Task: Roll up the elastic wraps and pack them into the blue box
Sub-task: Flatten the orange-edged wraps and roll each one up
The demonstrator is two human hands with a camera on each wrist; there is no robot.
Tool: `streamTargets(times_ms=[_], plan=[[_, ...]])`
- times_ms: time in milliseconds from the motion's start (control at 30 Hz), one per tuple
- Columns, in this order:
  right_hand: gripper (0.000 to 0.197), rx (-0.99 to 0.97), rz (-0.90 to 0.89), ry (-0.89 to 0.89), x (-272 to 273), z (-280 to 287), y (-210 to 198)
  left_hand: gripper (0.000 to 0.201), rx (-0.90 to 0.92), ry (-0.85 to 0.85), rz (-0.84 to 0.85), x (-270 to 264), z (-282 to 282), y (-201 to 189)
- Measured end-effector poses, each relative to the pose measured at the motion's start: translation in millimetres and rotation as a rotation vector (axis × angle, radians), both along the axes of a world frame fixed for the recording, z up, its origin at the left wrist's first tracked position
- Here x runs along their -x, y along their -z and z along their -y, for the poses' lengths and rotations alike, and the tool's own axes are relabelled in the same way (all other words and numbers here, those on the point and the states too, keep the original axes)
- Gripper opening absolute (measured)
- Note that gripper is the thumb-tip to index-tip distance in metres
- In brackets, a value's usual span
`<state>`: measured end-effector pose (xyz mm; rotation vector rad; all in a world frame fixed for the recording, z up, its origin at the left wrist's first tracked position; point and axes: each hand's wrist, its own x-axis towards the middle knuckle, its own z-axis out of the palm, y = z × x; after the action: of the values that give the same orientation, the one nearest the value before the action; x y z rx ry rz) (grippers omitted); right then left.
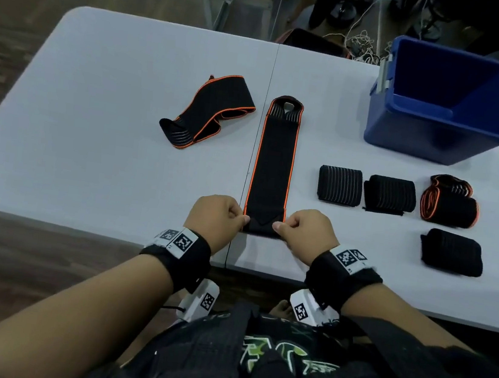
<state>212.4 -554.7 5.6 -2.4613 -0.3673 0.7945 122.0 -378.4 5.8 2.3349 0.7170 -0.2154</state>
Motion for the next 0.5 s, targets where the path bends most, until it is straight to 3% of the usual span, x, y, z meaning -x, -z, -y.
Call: streamTargets(times_ms=[67,133,267,500], plan=[[0.028,0.006,-0.003,0.043,1,-3,0,0.015,0.044,-0.037,0.044,2,1,0],[0.035,-0.025,0.0,0.055,4,-4,-1,0.019,0.053,-0.008,0.074,3,1,0],[0.033,-0.032,0.204,-0.161,11,-5,-2,0.006,-0.06,0.161,0.098,2,3,0],[0.035,0.18,0.341,-0.419,17,-2,2,0.01,-0.261,0.373,0.294,9,-1,14]])
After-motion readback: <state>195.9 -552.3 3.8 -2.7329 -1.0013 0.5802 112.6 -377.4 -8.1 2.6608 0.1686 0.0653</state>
